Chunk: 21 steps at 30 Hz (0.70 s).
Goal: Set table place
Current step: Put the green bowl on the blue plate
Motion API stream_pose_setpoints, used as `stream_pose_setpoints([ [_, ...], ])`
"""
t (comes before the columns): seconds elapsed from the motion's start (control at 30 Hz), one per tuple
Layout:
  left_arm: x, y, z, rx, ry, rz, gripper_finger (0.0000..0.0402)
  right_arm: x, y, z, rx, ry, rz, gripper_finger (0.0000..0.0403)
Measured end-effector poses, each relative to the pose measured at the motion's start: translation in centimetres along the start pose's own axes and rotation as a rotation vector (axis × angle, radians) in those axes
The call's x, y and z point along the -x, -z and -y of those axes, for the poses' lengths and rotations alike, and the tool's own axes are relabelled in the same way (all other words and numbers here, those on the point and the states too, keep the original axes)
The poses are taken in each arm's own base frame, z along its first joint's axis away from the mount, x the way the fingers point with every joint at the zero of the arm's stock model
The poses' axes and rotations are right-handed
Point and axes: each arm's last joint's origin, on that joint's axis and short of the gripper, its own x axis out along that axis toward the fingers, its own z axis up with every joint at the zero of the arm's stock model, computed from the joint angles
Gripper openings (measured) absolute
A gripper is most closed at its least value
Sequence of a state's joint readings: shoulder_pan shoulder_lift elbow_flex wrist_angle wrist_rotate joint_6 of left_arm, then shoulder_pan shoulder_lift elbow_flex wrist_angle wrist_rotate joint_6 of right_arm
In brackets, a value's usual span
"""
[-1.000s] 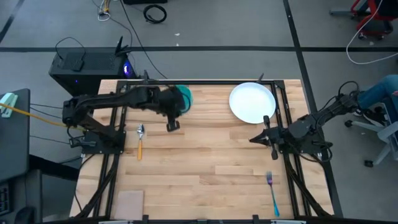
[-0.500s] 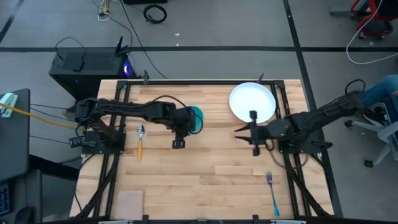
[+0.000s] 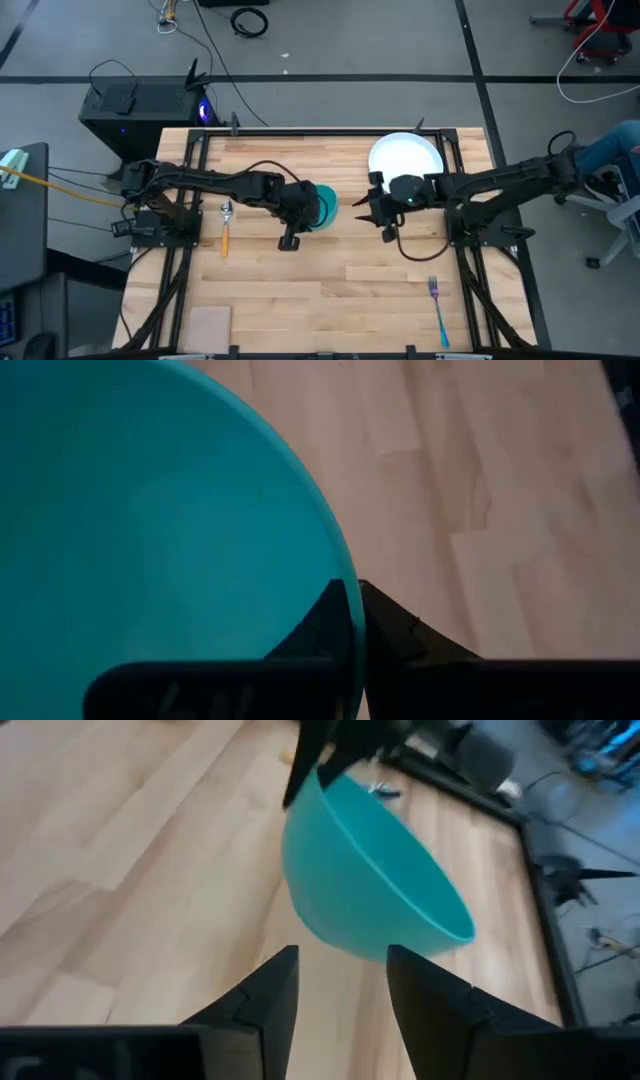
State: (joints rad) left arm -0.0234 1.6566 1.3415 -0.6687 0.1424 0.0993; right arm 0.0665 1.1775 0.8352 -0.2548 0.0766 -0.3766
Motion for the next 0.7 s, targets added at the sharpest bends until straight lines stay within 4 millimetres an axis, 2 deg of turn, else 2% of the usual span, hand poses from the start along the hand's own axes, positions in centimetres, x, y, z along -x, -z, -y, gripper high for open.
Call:
stream_pose_setpoints([
  [0.17, 0.0, -0.2, 0.2, -0.01, 0.0, 0.017, 0.0012, -1.4, -1.4, 1.5, 0.062, 0.021, -0.002, 0.016],
  [0.33, 0.0, -0.2, 0.3, -0.011, 0.002, 0.012, 0.0012, -2.7, -2.4, 2.4, 0.083, -0.049, 0.022, 0.016],
  [0.7, -0.1, -0.3, 0.8, -0.024, 0.011, 0.024, 0.0012, -4.5, -1.8, 3.2, 0.112, -0.144, 0.008, 0.0159],
])
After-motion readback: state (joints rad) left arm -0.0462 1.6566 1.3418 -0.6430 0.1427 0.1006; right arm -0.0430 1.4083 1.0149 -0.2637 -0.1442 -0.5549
